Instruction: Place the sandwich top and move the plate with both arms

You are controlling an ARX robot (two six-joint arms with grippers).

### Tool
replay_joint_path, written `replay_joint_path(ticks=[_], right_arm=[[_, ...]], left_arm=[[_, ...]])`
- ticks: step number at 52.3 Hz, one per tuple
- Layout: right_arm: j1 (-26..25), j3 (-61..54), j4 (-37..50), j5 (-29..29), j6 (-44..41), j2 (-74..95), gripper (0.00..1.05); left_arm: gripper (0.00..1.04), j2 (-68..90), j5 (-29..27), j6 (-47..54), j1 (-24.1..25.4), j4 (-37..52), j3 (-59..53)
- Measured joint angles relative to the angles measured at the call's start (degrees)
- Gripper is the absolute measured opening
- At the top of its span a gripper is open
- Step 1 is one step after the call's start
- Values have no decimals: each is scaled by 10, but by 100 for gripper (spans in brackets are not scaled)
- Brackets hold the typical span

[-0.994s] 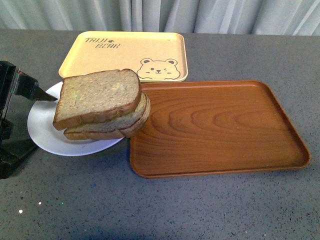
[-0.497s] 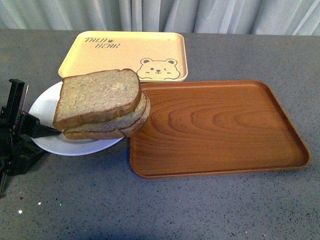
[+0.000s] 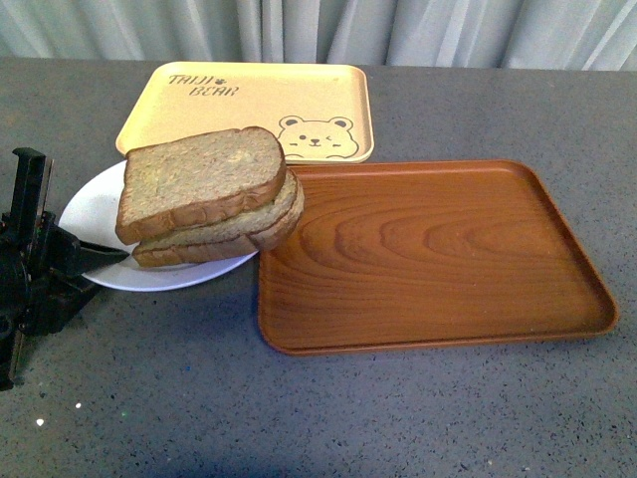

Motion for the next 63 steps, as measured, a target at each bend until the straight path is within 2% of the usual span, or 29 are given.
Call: replay_joint_path(ticks=[13, 21, 43, 63], right_arm=[[0, 0, 0, 0, 0, 0, 96], [0, 0, 0, 0, 0, 0, 96], [0, 0, 0, 0, 0, 0, 96], [0, 0, 0, 0, 0, 0, 96]], left_arm=[[3, -30, 2, -11, -3, 16, -15], [3, -80, 5, -13, -9, -6, 0], [3, -23, -17, 9, -55, -136, 208], [3, 113, -44, 28, -62, -232, 402]])
